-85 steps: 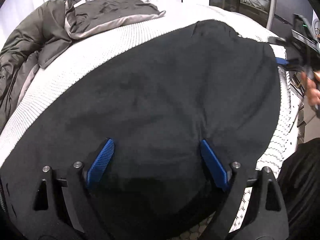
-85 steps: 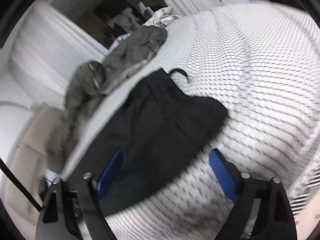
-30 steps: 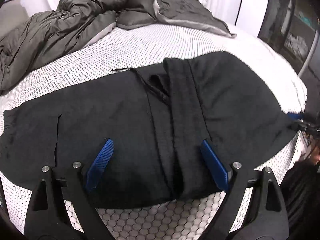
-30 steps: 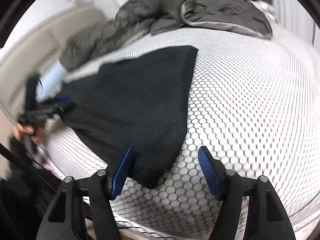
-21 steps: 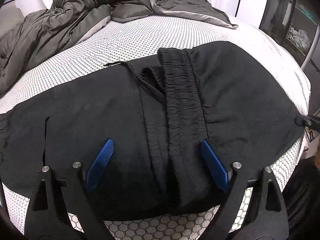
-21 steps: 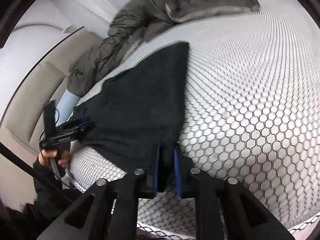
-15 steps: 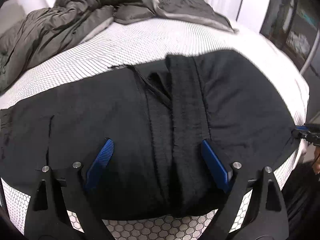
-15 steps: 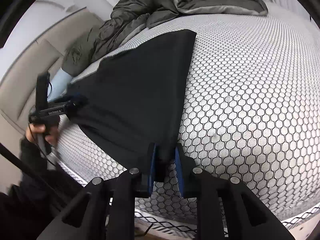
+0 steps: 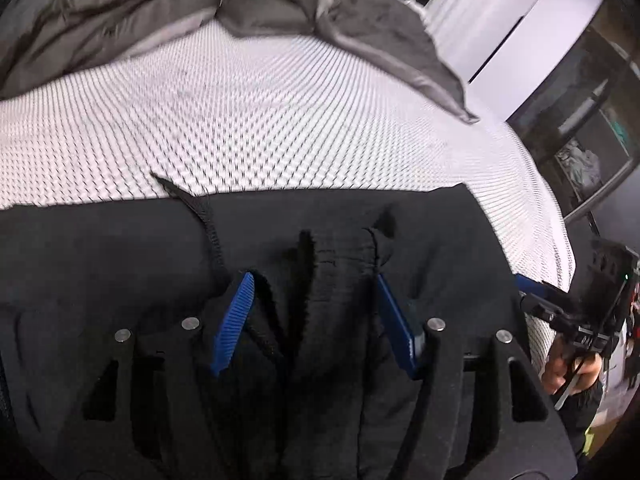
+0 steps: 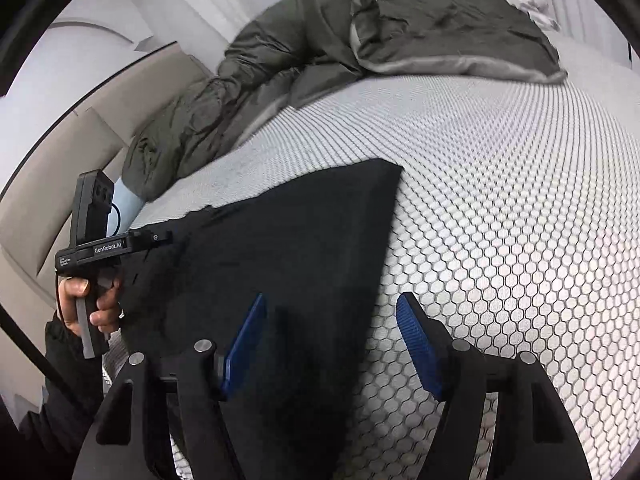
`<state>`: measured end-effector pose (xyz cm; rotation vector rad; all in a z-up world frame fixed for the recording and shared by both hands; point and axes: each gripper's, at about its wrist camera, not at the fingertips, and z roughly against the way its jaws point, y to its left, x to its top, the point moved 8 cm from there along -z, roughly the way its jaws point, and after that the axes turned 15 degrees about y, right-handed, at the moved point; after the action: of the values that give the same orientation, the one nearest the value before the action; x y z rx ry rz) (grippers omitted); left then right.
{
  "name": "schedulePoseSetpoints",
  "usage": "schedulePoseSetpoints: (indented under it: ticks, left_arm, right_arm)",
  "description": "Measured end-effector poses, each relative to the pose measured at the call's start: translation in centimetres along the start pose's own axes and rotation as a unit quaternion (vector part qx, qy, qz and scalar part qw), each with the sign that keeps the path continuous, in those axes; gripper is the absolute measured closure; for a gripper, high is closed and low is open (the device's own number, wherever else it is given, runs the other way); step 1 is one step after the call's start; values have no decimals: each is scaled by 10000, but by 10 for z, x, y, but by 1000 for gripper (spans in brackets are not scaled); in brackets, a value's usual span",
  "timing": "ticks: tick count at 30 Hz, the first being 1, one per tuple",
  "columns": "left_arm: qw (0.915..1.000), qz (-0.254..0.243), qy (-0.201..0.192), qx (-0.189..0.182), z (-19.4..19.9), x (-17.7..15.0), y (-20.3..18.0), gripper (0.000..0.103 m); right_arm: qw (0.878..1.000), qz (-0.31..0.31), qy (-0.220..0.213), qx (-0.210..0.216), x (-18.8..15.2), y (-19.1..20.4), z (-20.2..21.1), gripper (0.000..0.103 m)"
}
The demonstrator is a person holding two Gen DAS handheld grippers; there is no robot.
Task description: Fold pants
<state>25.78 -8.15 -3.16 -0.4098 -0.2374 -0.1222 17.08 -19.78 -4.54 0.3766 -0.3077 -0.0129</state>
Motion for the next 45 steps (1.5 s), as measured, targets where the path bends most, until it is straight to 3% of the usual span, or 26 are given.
schedulePoseSetpoints:
  ticks: [2, 3, 4, 6, 11, 12, 15, 16, 19, 22, 24, 26, 27, 30, 32, 35, 36, 38, 39, 40, 41, 44, 45]
  left_arm:
    - [9999, -31, 114, 43, -6, 5, -1, 44]
    - [9999, -69, 126, 40, -7, 8, -3, 50]
    - [9999, -120, 108, 51, -8, 12, -5, 65]
    - [9997, -242, 16, 70, -6, 20, -9, 84]
    - [9992, -32, -394, 4, 11, 37, 3, 89]
    - [9994, 66, -345, 69, 7, 38, 9, 88]
    - [9989, 407, -45, 238, -13, 34, 27, 66]
    - [9986, 470, -69, 234, -9, 33, 28, 57]
    - [9973, 396, -235, 574, 15, 19, 23, 43]
    - [9967, 202, -488, 609, 34, -5, 11, 24]
    - [9957, -86, -514, 767, 33, -33, 0, 24]
    - [9938, -282, -350, 1021, 23, -58, -4, 24]
    - [9926, -336, -223, 1142, 13, -69, -2, 24]
    - [9921, -360, -182, 1191, 6, -89, 6, 24]
    - [9929, -394, -181, 1104, 10, -92, 5, 23]
    - [9915, -448, -135, 1217, 10, -103, 12, 20]
    - [9907, -479, -141, 1264, 10, -105, 12, 20]
    - [9892, -550, -158, 1351, 13, -108, 12, 19]
    - [9889, -561, -161, 1366, 14, -110, 13, 19]
    - [9887, -569, -161, 1375, 14, -110, 12, 19]
    - [9885, -583, -159, 1386, 14, -111, 12, 19]
    - [9884, -575, -147, 1397, 13, -111, 12, 18]
    - [9885, -564, -146, 1395, 13, -111, 11, 18]
  right_arm:
    - [9999, 12, 99, -64, -2, -7, 0, 34]
    - [9999, 11, 104, -93, 1, -5, -4, 34]
    - [9999, -4, 123, -106, 2, -7, -5, 34]
    - [9998, -3, 173, -102, 3, -8, -6, 34]
    - [9997, 51, 143, -187, 8, -7, -8, 34]
    - [9998, 51, 138, -166, 9, -7, -9, 34]
    - [9997, 46, 196, -152, 6, -13, -10, 34]
    - [9996, 35, 214, -152, 5, -13, -11, 34]
    - [9995, -38, 302, 27, -5, -13, -9, 34]
    - [9981, -47, 394, 478, -27, -7, -2, 34]
    - [9949, -105, 453, 897, -50, 2, 0, 37]
    - [9927, -27, 439, 1124, -66, 14, 0, 58]
    - [9911, 59, 507, 1229, -79, 23, -3, 77]
    - [9910, 57, 434, 1266, -103, 31, -2, 87]
    - [9886, 74, 348, 1466, -111, 39, 6, 88]
    - [9920, 124, 624, 1093, -126, 41, -9, 86]
    - [9910, 91, 676, 1148, -125, 41, -10, 85]
    - [9907, 27, 360, 1313, -111, 41, 6, 69]
    - [9919, -52, 40, 1265, -99, 37, 16, 44]
    - [9924, -133, -148, 1217, -89, 34, 20, 33]
    - [9918, -288, -314, 1202, -72, 27, 23, 33]
    - [9895, -712, 142, 1248, -29, 15, -13, 36]
    - [9882, -789, 259, 1289, -16, 13, -27, 55]
